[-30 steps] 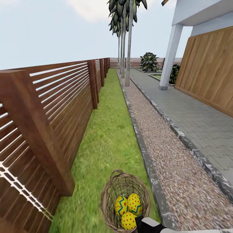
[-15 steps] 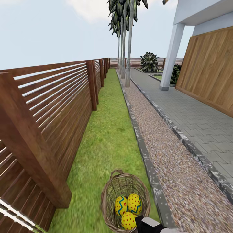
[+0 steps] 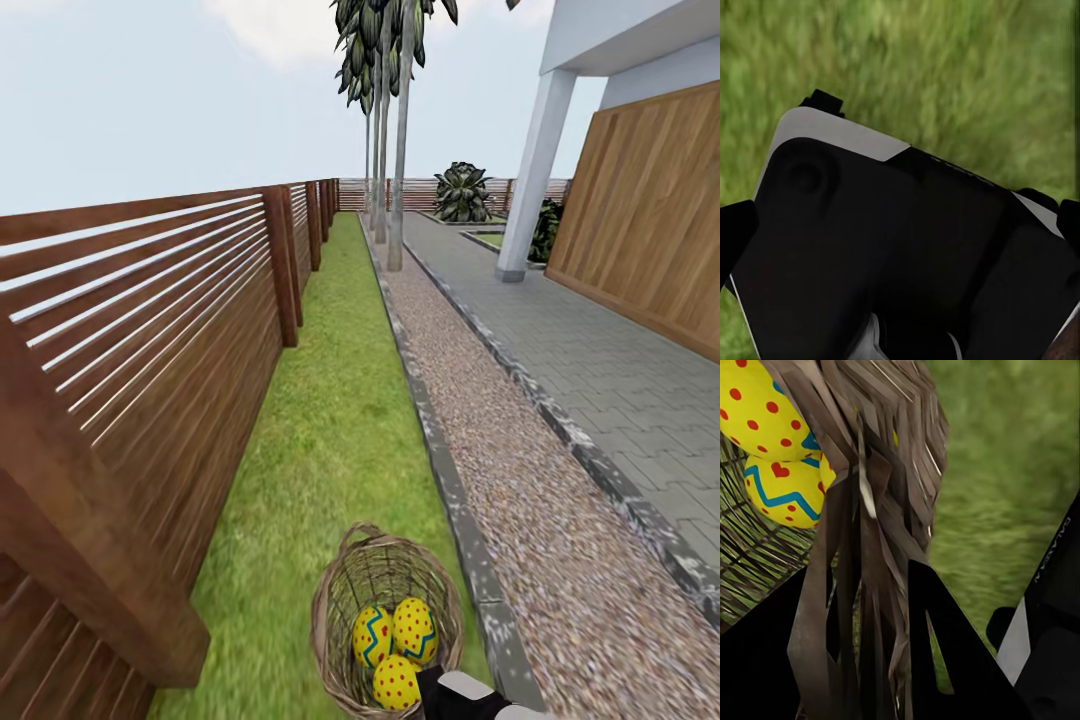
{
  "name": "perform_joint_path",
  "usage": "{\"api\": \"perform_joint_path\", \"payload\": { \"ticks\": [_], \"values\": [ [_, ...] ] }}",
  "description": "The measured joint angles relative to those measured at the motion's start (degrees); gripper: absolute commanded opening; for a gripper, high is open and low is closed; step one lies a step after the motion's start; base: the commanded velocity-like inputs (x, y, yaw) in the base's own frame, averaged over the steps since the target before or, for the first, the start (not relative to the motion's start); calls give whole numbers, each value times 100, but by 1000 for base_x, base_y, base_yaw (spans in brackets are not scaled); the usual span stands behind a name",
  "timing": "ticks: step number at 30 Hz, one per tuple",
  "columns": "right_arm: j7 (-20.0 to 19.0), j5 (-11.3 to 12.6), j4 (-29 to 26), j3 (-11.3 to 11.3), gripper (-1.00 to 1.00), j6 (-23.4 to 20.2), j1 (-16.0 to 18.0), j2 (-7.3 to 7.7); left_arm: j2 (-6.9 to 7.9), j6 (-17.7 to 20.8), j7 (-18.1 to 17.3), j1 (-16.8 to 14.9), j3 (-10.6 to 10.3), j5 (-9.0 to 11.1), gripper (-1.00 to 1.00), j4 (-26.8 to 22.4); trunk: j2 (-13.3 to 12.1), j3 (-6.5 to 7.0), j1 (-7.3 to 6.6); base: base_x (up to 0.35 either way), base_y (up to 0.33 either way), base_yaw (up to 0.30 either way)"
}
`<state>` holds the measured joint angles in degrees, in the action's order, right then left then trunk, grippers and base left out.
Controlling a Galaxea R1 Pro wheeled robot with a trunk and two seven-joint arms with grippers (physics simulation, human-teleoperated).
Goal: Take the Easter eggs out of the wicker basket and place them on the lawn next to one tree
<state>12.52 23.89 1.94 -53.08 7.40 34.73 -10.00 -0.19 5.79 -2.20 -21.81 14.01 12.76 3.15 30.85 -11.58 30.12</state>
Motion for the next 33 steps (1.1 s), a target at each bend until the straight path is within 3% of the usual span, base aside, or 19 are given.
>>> {"api": "perform_joint_path", "payload": {
  "ticks": [33],
  "values": [
    [41,7,0,-6,-100,-26,0,0,0,0,0,0,0,0,100,0,0,0,0,325,0,0]
  ]
}}
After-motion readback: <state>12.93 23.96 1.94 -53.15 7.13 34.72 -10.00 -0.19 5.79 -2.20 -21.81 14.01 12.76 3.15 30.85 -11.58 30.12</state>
